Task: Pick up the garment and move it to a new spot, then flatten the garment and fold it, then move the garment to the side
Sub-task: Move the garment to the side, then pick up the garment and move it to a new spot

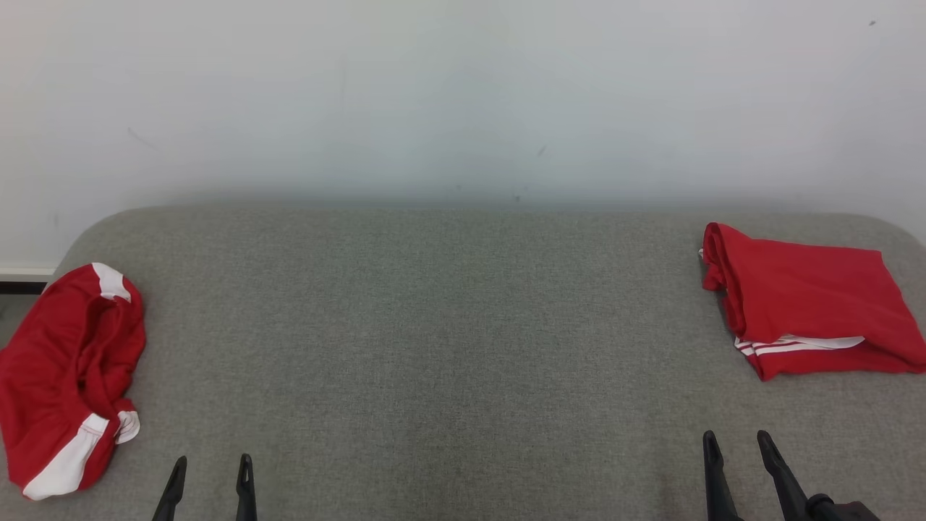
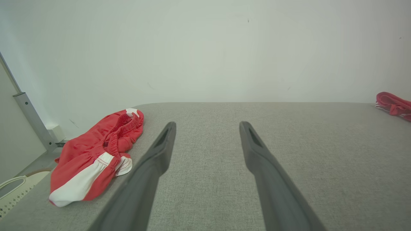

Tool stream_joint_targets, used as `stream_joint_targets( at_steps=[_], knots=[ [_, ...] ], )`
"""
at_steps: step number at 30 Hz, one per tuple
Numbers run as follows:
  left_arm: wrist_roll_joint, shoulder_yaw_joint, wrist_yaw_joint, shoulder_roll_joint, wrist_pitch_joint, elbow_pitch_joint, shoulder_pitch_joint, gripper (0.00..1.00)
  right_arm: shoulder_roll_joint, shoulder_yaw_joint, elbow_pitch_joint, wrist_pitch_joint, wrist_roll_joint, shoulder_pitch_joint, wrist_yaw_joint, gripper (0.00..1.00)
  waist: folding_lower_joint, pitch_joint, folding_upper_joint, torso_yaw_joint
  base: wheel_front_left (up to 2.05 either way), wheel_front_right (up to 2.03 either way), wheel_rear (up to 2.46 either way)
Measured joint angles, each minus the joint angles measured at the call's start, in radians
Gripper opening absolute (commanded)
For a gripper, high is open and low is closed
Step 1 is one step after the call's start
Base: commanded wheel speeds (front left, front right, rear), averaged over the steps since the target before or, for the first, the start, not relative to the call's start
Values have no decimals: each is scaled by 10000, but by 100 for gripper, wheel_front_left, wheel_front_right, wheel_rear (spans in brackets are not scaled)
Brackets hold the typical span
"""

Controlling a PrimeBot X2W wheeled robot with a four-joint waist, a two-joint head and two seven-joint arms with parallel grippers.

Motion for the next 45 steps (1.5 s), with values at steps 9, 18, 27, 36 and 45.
stream_joint_targets(
  at_steps=[9, 18, 27, 36, 45],
  knots=[
    [27, 65, 198, -6, 0, 169, -7, 100, 38, -107, -44, 0, -67, -14, 0, 100, 0, -42, 0, 307, 0, 0, 0],
    [90, 71, 351, -6, 0, 368, -35, 100, 61, 27, -6, -2, -59, 105, 0, 100, 0, -57, 1, 1117, 0, 0, 0],
    [117, 272, 378, -6, 0, 451, -32, 100, 73, 163, 58, 0, 36, 96, -2, 100, 0, -41, 0, 2423, 0, 0, 0],
    [121, 560, 359, 8, 0, 596, 7, 100, 77, 397, 84, 0, 203, 80, -2, 100, 0, -35, 0, 3842, 0, 0, 0],
    [-84, 953, 800, -2, 0, 159, 181, 100, 84, 1118, 399, -2, 167, -661, 0, 100, 0, 301, 1, 4762, 0, 0, 0]
  ],
)
